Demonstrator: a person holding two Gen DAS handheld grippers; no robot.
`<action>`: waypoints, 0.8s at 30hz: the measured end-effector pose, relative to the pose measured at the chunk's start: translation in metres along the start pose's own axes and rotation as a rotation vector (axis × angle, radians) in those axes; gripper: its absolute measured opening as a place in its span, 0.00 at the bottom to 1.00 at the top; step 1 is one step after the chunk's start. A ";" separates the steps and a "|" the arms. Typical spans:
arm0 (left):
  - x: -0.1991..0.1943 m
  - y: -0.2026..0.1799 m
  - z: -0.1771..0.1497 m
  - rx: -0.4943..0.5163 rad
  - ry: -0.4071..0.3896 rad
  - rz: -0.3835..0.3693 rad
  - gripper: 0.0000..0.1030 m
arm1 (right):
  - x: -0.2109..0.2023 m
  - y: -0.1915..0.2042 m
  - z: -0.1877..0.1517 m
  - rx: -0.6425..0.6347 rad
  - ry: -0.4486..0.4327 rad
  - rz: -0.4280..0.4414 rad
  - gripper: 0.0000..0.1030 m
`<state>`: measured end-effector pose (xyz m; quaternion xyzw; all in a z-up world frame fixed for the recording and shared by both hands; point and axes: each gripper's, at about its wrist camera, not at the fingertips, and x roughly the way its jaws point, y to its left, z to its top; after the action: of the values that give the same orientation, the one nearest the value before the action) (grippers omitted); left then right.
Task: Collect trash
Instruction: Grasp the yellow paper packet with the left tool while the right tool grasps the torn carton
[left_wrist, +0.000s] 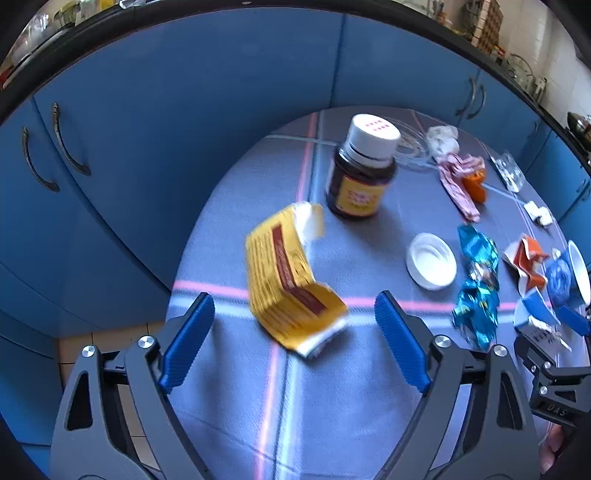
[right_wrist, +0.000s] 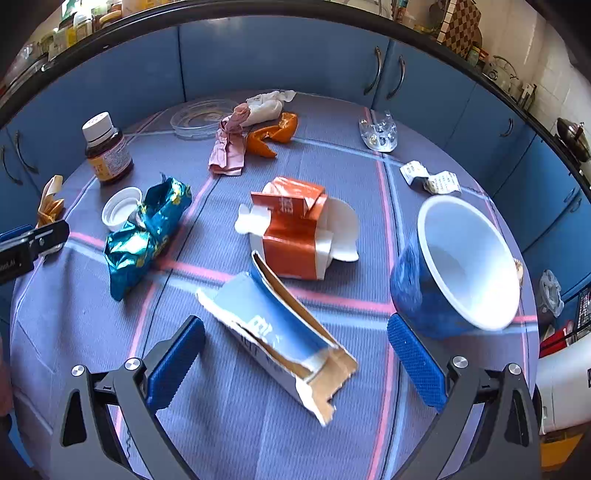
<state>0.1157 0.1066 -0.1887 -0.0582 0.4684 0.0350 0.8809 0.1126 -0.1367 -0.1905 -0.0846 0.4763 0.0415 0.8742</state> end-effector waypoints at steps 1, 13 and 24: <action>0.001 0.000 0.002 -0.003 0.000 0.000 0.80 | 0.001 0.000 0.002 0.000 -0.002 -0.003 0.94; 0.005 0.000 0.008 -0.017 0.027 0.009 0.50 | -0.007 0.006 0.003 -0.002 -0.013 0.054 0.49; -0.033 -0.024 0.010 -0.001 -0.069 0.059 0.48 | -0.043 -0.005 0.001 -0.005 -0.090 0.099 0.29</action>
<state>0.1082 0.0840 -0.1539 -0.0435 0.4393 0.0631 0.8950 0.0913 -0.1415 -0.1534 -0.0614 0.4398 0.0897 0.8915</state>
